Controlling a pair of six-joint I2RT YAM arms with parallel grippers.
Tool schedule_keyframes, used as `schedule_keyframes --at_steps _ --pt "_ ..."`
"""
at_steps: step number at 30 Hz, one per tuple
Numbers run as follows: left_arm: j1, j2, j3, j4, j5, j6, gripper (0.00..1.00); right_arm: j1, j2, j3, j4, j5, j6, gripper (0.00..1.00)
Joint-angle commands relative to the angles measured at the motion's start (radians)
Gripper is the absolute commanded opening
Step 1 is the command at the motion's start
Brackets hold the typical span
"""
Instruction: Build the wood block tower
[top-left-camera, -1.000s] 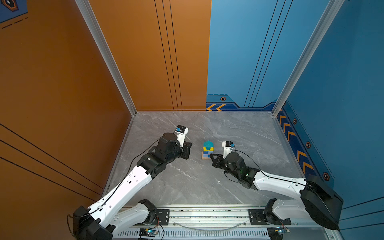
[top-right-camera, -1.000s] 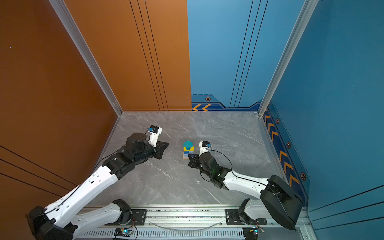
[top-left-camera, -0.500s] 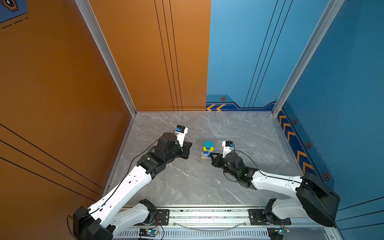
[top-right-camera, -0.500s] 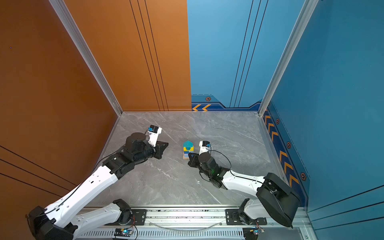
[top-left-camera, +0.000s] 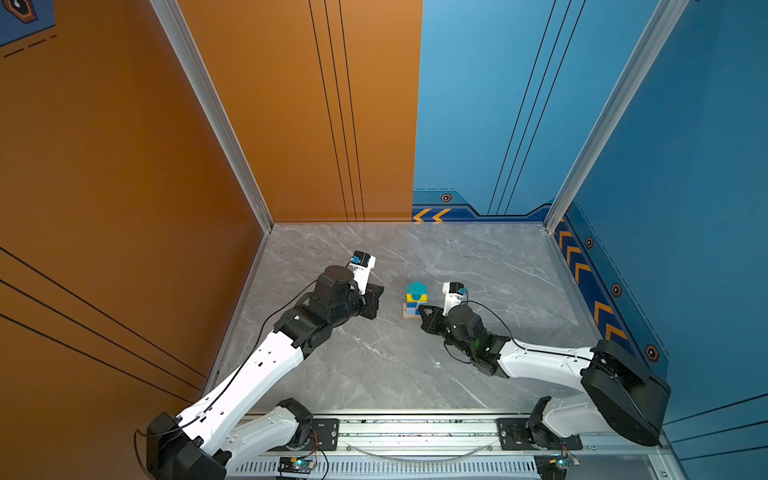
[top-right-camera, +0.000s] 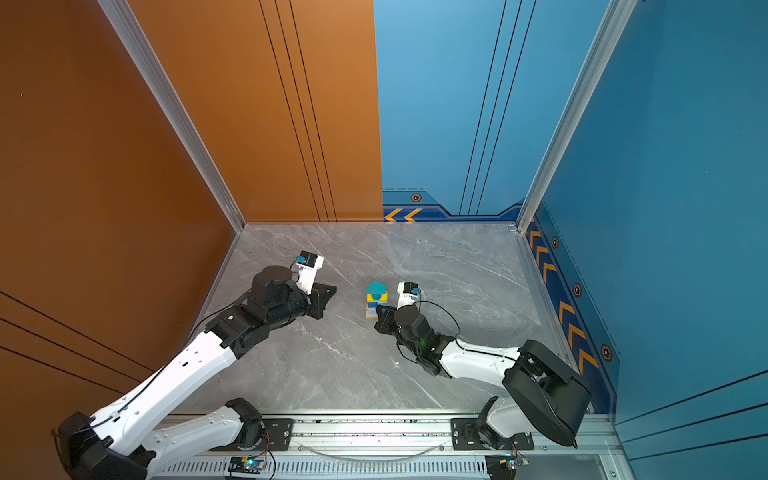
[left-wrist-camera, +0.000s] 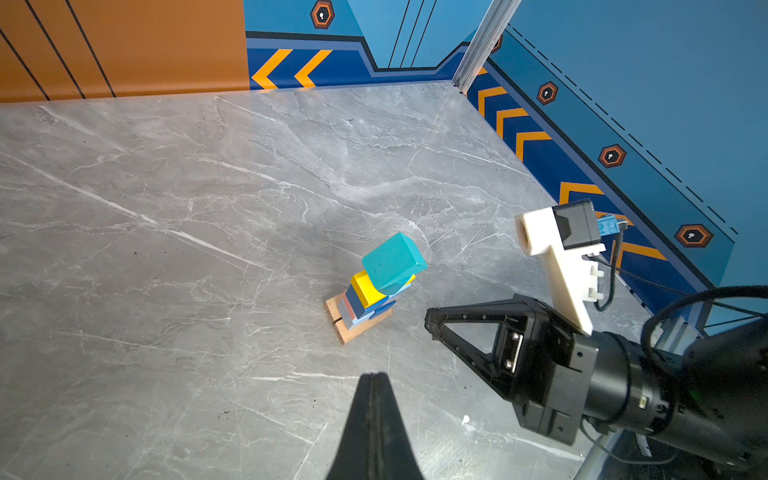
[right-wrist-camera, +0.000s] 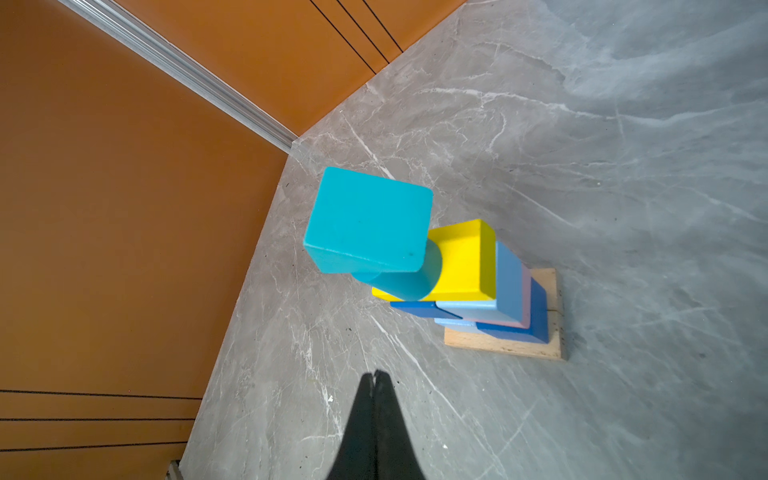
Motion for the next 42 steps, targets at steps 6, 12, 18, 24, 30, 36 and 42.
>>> schedule_keyframes --at_steps 6,12,18,24,30,36,42 --pt "0.009 -0.012 -0.015 0.021 0.015 0.020 0.00 0.009 0.033 0.023 0.050 0.028 0.012 0.00" --pt "0.011 -0.011 -0.017 0.022 0.016 0.022 0.00 0.008 0.038 0.028 0.059 0.029 0.011 0.00" --pt "0.011 -0.012 -0.020 0.024 0.019 0.022 0.00 0.008 0.045 0.032 0.066 0.039 0.007 0.00" --pt "0.011 -0.012 -0.026 0.030 0.024 0.020 0.00 0.009 0.048 0.038 0.071 0.050 0.003 0.00" --pt "0.011 -0.012 -0.030 0.037 0.028 0.020 0.00 0.008 0.050 0.040 0.067 0.059 0.001 0.00" --pt "0.011 -0.013 -0.030 0.038 0.030 0.020 0.00 0.007 0.054 0.044 0.066 0.066 -0.002 0.00" --pt "0.011 -0.013 -0.031 0.039 0.033 0.020 0.00 0.009 0.061 0.049 0.068 0.066 -0.003 0.00"
